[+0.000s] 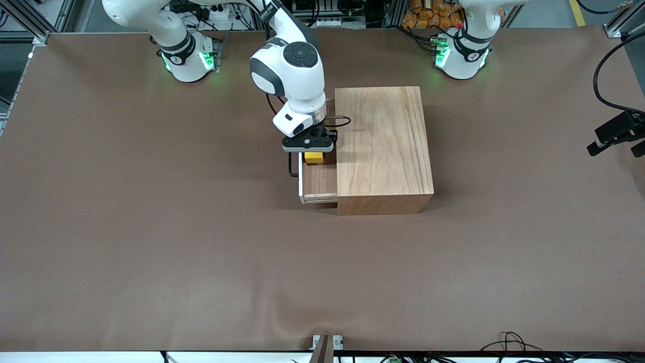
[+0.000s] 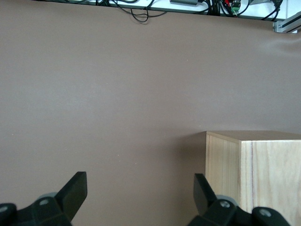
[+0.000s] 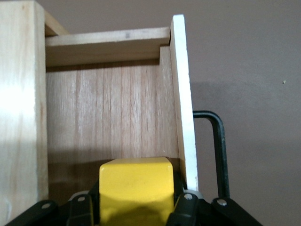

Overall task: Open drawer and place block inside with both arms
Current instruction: 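Lower the cube into the drawer and open the right gripper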

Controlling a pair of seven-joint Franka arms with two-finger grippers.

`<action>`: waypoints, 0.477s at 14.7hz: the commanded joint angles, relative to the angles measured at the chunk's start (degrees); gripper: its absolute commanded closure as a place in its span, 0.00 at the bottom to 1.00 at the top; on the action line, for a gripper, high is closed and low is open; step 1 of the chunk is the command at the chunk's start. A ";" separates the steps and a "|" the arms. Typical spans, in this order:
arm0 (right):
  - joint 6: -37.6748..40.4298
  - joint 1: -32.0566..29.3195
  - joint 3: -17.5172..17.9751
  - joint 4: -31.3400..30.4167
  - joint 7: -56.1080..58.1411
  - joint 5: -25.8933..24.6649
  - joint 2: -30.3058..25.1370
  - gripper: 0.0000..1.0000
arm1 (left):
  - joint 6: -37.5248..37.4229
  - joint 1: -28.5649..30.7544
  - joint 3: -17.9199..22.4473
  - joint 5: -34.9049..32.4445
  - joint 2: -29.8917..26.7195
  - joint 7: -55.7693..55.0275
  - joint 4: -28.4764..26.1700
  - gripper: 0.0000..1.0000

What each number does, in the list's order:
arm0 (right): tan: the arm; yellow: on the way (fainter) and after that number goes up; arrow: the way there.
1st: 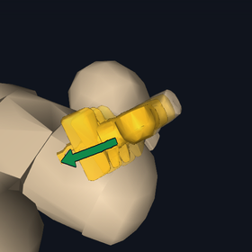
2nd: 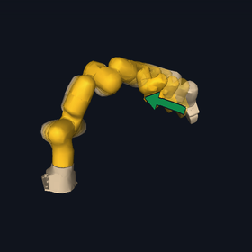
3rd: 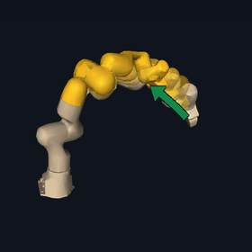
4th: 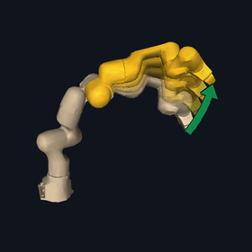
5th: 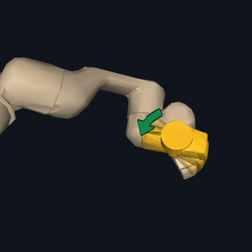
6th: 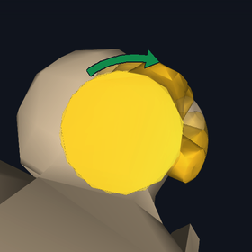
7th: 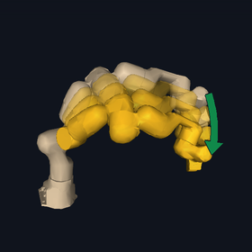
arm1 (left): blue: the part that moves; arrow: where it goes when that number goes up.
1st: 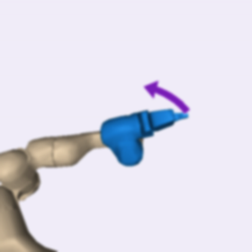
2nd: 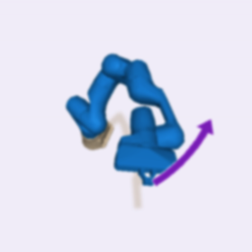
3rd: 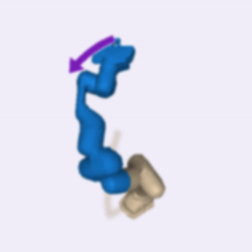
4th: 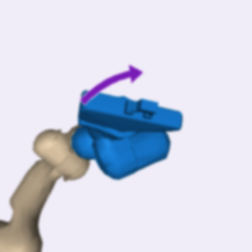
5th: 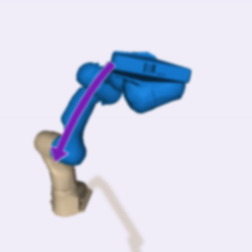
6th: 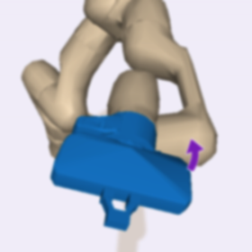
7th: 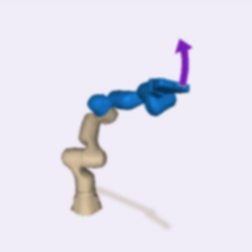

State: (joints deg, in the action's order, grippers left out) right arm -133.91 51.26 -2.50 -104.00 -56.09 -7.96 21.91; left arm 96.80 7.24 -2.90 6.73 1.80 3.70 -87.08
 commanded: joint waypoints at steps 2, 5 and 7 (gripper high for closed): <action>-0.04 0.77 -0.66 0.02 -4.10 -1.89 -0.81 0.00 | -1.26 -0.99 -0.79 -2.16 0.40 -1.40 1.13 0.00; 1.71 0.77 -0.57 0.29 -4.90 -1.89 -2.91 0.00 | -1.87 -1.17 -2.80 -4.61 0.40 -4.13 1.13 0.00; 4.78 0.34 -0.84 0.55 -4.82 -1.89 -5.63 0.00 | -3.01 -1.26 -4.91 -7.34 0.31 -6.50 1.04 0.00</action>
State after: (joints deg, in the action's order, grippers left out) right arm -132.48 51.41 -2.75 -102.90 -59.23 -8.07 20.35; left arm 95.57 6.13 -5.81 2.50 1.81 -0.02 -87.09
